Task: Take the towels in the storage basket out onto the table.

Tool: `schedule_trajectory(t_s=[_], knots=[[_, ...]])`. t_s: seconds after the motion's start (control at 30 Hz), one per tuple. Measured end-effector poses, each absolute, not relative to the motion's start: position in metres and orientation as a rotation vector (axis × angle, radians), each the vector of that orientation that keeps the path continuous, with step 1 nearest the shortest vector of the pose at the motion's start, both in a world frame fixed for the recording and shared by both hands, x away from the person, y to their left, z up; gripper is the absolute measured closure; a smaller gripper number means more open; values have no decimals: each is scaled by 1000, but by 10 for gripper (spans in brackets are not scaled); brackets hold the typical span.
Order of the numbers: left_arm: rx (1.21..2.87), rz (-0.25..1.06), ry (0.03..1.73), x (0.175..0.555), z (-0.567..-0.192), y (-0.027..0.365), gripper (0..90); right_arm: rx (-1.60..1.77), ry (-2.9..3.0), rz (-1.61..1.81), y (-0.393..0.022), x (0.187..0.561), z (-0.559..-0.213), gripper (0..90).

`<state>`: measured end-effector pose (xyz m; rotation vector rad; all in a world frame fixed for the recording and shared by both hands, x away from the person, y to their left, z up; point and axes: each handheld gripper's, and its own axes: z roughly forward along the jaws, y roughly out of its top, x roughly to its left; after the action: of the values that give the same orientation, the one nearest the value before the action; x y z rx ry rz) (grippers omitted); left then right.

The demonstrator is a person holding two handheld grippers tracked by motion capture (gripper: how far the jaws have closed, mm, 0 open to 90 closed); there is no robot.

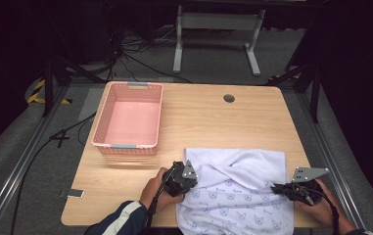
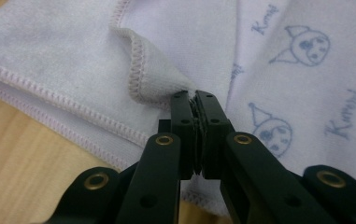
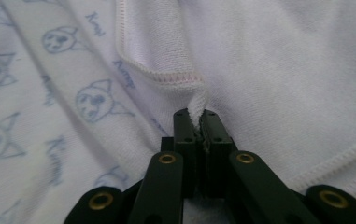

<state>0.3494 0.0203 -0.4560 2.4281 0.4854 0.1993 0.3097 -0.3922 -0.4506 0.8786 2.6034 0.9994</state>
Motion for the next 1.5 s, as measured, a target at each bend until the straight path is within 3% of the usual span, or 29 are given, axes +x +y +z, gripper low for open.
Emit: schedule_trajectory(t_s=[0.2,0.4,0.87,1.03,1.23,1.5], knots=[[2461,373,515,387,-454,-3,871,898,2520,919,-390,338,-450,868],[2440,476,648,447,-453,-28,873,1016,2399,817,-395,419,-448,868],[2353,585,877,527,-455,-39,874,1186,2242,809,-387,509,-450,870],[2357,611,939,545,-453,-39,874,1205,2216,794,-383,526,-450,869],[2314,622,954,542,-444,-40,873,1213,2212,839,-386,529,-439,866],[2213,608,755,498,-382,-23,873,1072,2163,988,-404,490,-384,868]])
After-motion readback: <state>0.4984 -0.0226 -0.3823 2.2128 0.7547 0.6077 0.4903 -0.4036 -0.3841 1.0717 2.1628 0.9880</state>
